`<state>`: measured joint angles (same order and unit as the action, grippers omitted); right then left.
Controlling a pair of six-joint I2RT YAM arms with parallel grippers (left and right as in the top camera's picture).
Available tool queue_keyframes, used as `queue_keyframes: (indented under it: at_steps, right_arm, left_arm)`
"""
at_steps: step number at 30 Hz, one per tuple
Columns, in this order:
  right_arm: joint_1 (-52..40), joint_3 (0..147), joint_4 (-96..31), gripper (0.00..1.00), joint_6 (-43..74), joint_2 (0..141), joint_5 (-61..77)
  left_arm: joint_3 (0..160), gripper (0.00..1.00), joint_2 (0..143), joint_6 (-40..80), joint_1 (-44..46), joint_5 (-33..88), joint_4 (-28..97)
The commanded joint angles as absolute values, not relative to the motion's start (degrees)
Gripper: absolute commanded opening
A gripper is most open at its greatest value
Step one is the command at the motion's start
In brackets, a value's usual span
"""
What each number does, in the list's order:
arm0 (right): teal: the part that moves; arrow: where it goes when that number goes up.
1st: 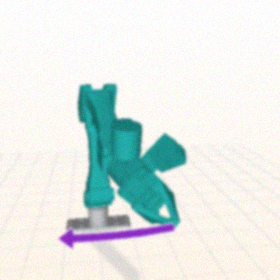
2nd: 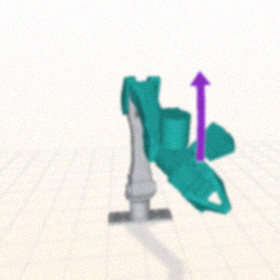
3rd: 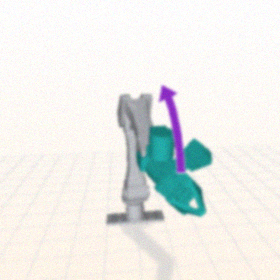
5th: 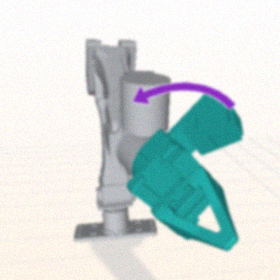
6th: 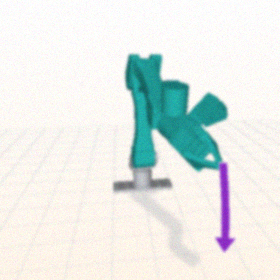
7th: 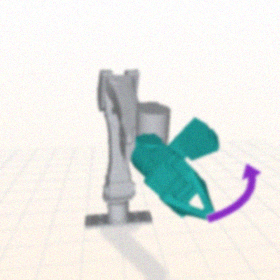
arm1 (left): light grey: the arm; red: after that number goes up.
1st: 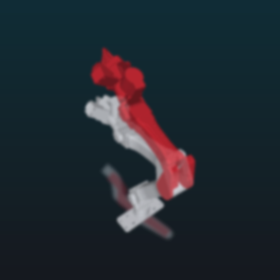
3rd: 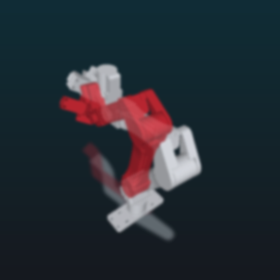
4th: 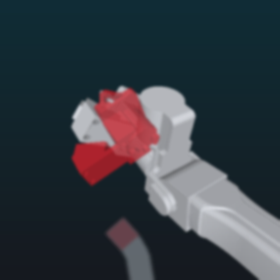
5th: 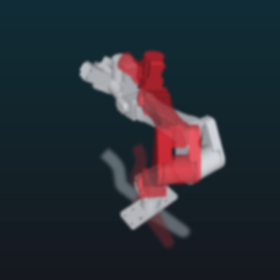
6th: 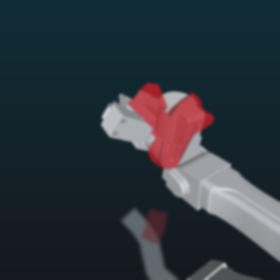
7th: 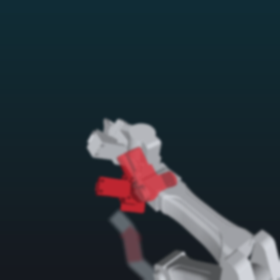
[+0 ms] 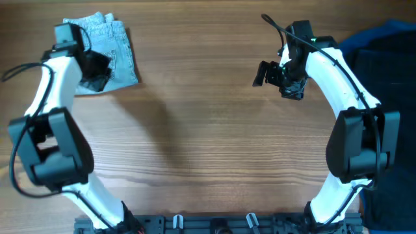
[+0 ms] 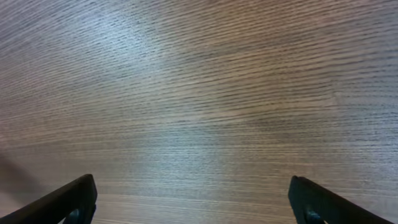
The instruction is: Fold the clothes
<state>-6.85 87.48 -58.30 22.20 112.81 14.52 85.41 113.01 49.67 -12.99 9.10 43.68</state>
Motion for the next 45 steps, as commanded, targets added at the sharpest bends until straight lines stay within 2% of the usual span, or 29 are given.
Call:
queue_keyframes:
  at_steps: [1,7,26,30,34,40,45]
  right_arm:
    - [-7.09,88.01,-58.08,1.0,21.02,112.07,14.59]
    - [-7.09,88.01,-57.69,1.0,21.04,112.07,14.61]
    - [-7.09,88.01,-58.3,1.0,21.02,112.07,14.59]
    - [-7.09,88.01,-58.3,1.0,21.02,112.07,14.59]
    - [-7.09,88.01,-58.72,1.0,21.12,112.07,14.61]
    - [-7.09,88.01,-58.85,1.0,21.15,112.07,14.63]
    - [-7.11,88.01,-59.27,1.0,21.17,112.07,14.63]
  left_arm:
    - [85.17,0.04,110.93,51.09,-15.59,-2.24,49.58]
    - [84.95,0.04,116.29,50.96,-19.79,-2.63,43.94]
    - [84.97,0.04,131.2,45.36,-19.79,-3.16,9.43]
    - [84.97,0.04,131.33,45.45,-19.77,-3.27,6.5]
    - [85.19,0.04,129.67,45.32,-19.73,-1.91,8.75]
    - [85.19,0.04,113.47,45.19,-16.78,2.15,23.33]
    - [85.17,0.04,119.44,47.31,-11.0,1.87,23.64]
